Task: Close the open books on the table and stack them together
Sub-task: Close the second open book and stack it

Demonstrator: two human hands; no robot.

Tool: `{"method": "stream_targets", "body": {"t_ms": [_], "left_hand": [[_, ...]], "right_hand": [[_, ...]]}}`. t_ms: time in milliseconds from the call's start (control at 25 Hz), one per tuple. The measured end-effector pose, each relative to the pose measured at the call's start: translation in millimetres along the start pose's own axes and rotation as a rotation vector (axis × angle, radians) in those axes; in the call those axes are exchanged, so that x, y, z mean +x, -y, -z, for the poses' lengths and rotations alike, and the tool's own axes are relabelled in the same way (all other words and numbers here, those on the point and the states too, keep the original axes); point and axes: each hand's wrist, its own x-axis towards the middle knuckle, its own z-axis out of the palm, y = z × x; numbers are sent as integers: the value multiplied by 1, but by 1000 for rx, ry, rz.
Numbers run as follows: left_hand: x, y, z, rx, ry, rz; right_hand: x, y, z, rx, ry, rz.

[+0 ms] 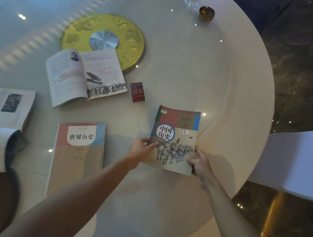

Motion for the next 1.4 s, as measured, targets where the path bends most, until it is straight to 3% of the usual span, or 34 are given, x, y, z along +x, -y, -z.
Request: {"method": "stream_targets", "body": {"t_ms": [240,520,920,1120,1280,1400], "left_hand": [[-20,15,60,-139,-43,-72],[-49,76,168,-242,-239,-78],[-71,164,244,-200,-383,20],[-71,182,256,-96,-389,43],[-70,181,263,262,-411,-50],[-69,182,268,254,-332,-67]], "right_hand": [[-19,15,-49,-97,78,114],[-36,23,-172,-306,187,147],[-60,-22,-277,-537,131,143],[-72,-30,-296,-642,121,200],[-79,-31,-302,-743,101,220],[-83,-30,-308,-704,121,205]]}}
